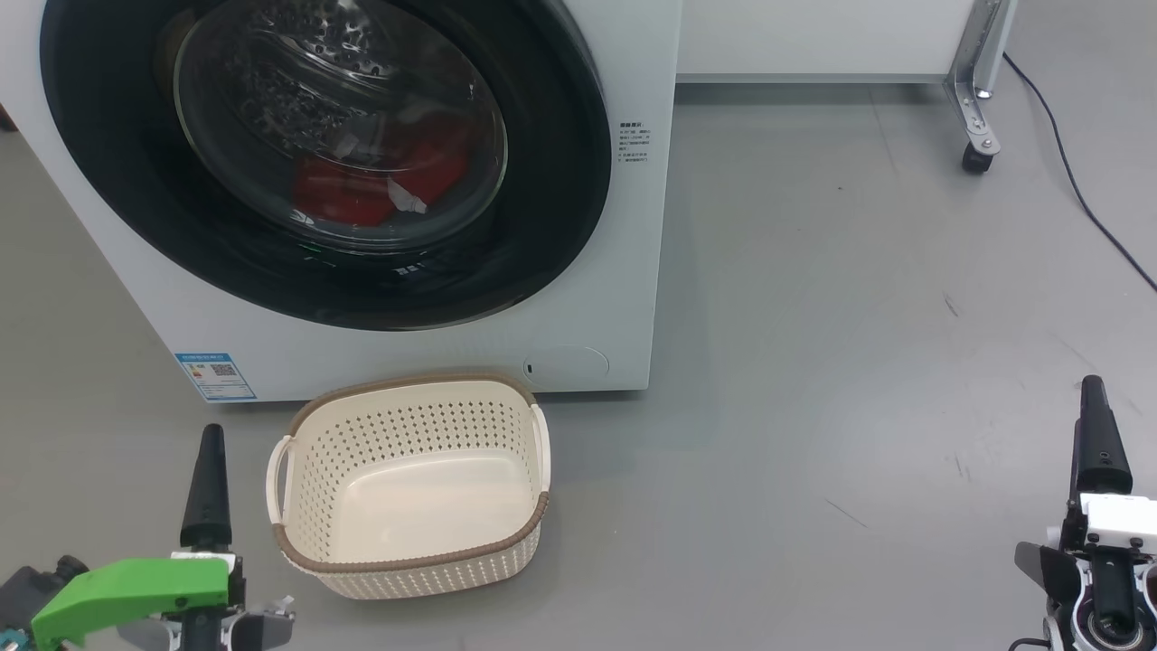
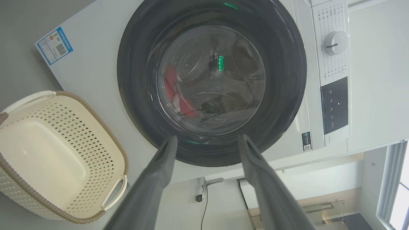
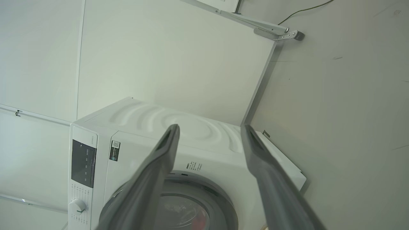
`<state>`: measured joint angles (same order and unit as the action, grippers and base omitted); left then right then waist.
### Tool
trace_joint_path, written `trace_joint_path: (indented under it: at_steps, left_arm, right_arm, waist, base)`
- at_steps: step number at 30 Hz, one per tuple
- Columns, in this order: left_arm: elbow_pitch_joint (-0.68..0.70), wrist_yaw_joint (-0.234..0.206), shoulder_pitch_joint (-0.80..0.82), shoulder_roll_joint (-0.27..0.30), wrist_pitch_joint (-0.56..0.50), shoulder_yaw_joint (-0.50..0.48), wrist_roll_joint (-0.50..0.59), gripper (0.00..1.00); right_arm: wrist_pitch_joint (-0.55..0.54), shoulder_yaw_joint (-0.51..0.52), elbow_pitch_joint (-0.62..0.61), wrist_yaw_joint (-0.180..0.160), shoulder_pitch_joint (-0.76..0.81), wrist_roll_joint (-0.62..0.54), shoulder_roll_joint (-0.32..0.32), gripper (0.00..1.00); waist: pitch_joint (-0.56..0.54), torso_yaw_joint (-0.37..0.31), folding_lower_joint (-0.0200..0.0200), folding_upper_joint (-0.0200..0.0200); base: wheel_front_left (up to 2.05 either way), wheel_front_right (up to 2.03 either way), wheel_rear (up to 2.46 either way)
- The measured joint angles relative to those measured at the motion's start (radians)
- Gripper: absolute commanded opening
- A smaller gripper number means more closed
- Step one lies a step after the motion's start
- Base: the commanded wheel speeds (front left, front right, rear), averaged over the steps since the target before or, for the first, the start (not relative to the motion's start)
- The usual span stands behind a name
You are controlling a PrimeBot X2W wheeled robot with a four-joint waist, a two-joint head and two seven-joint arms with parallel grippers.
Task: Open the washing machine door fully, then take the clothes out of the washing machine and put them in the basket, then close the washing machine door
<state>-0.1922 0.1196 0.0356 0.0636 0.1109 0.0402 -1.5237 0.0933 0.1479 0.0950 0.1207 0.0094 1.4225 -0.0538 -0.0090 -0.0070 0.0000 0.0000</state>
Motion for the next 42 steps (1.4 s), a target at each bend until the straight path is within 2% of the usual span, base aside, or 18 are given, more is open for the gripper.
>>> trace_joint_path:
  at_steps: [5, 10, 20, 31, 42]
  left_arm:
    - [0.02, 0.0, 0.013, -0.004, 0.015, -0.003, 0.021, 1.0]
    - [0.037, 0.0, 0.016, -0.007, 0.024, -0.003, 0.089, 1.0]
    - [0.069, 0.0, 0.017, -0.01, 0.049, 0.027, 0.294, 1.0]
    - [0.089, -0.01, 0.02, -0.012, 0.077, 0.062, 0.515, 1.0]
    - [0.092, -0.035, 0.021, -0.013, 0.105, 0.117, 0.772, 1.0]
  right_arm:
    - [0.01, 0.006, -0.031, -0.001, 0.0, -0.039, 0.001, 1.0]
    - [0.025, 0.011, -0.06, -0.01, 0.0, -0.091, 0.003, 1.0]
    - [0.054, 0.005, -0.096, -0.037, 0.011, -0.222, -0.001, 1.0]
    - [0.055, -0.059, -0.119, -0.054, 0.044, -0.463, -0.072, 1.0]
    - [0.071, -0.102, -0.14, -0.098, 0.047, -0.676, -0.105, 1.0]
  waist:
    - [-0.002, 0.0, 0.0, 0.0]
    - [-0.004, 0.001, 0.0, 0.0]
    - [-0.005, 0.003, 0.0, 0.0]
    - [-0.003, 0.006, 0.0, 0.0]
    - [-0.003, 0.008, 0.0, 0.0]
  base:
    - [0.0, 0.0, 0.0]
    - [0.0, 0.0, 0.0]
    - [0.0, 0.0, 0.0]
    - [0.0, 0.0, 0.0]
    - [0.0, 0.0, 0.0]
